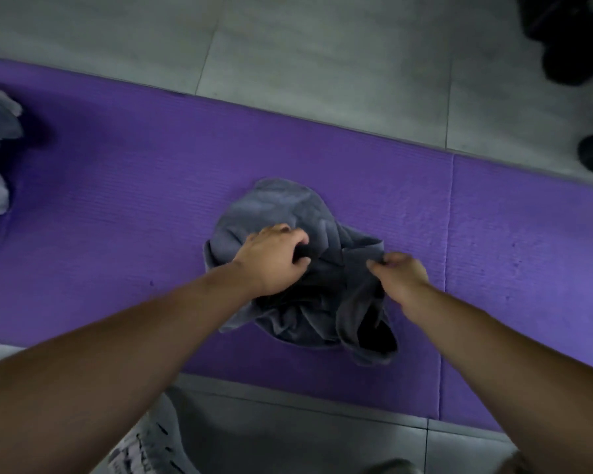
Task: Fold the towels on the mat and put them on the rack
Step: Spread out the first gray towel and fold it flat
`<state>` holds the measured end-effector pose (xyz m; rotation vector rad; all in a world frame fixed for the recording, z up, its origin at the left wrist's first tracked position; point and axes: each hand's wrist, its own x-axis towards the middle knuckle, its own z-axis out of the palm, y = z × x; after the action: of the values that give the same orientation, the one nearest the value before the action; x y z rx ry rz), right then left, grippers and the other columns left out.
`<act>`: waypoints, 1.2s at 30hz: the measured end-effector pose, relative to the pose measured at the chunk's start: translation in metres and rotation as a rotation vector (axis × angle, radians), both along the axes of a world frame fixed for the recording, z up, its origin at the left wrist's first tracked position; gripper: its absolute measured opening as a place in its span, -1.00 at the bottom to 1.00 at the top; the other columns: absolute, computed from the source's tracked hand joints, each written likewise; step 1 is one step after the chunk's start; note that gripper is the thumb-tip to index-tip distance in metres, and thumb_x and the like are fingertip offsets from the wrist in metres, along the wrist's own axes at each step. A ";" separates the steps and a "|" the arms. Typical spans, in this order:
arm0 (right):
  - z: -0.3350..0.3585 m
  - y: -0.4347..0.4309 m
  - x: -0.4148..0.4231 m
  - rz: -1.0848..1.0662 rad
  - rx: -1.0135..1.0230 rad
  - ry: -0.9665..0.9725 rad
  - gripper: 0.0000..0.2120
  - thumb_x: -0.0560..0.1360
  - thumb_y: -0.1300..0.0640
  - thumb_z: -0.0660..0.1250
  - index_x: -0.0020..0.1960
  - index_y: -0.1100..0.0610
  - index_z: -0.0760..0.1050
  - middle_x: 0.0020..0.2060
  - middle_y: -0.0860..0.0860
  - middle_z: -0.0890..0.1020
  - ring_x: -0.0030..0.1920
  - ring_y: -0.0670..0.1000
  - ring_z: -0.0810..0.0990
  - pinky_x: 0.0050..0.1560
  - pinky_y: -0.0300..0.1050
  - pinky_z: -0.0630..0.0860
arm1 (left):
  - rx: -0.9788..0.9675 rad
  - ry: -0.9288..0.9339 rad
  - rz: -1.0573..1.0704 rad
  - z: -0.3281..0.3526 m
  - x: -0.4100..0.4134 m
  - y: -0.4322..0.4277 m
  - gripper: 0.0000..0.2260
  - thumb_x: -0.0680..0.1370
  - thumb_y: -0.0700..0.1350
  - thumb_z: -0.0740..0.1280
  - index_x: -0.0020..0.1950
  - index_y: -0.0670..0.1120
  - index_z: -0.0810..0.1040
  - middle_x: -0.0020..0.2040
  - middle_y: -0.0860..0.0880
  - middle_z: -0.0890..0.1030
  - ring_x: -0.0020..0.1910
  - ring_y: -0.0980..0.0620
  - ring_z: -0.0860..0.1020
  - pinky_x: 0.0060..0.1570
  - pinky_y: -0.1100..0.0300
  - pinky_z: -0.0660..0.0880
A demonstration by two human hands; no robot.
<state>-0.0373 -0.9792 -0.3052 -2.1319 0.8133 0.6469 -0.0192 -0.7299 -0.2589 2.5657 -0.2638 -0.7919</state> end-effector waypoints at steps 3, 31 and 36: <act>0.034 0.003 0.017 0.150 0.204 -0.256 -0.57 0.40 -0.16 0.47 -0.15 0.20 0.44 -0.32 0.18 0.48 -0.26 0.01 0.44 -0.24 0.05 0.45 | -0.347 0.103 0.126 0.019 0.017 -0.024 -0.56 0.63 0.09 0.32 0.51 0.08 0.40 0.48 0.09 0.42 0.44 0.11 0.38 0.41 0.23 0.28; 0.110 -0.025 0.050 0.715 0.424 0.111 -0.73 0.46 -0.10 0.51 -0.04 0.10 0.65 -0.14 0.05 0.70 -0.09 0.01 0.61 0.04 -0.01 0.56 | -1.055 -0.164 1.168 0.077 0.096 0.097 -0.83 0.58 -0.14 0.42 -0.20 -0.02 0.54 -0.18 0.00 0.64 -0.11 0.02 0.62 -0.06 0.11 0.56; 0.098 -0.015 0.055 0.806 0.155 0.078 -0.71 0.58 -0.14 0.34 -0.08 0.06 0.65 -0.25 -0.07 0.69 -0.21 -0.01 0.61 -0.11 -0.04 0.56 | -0.781 -0.171 1.068 0.072 0.097 0.133 -0.83 0.63 -0.10 0.35 -0.16 0.01 0.53 -0.16 0.03 0.61 -0.13 0.08 0.57 -0.13 0.18 0.52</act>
<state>0.0179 -0.9942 -0.2072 -2.2612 -0.1061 1.1548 0.0776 -0.5966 -0.1866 1.6382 0.5998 -0.0184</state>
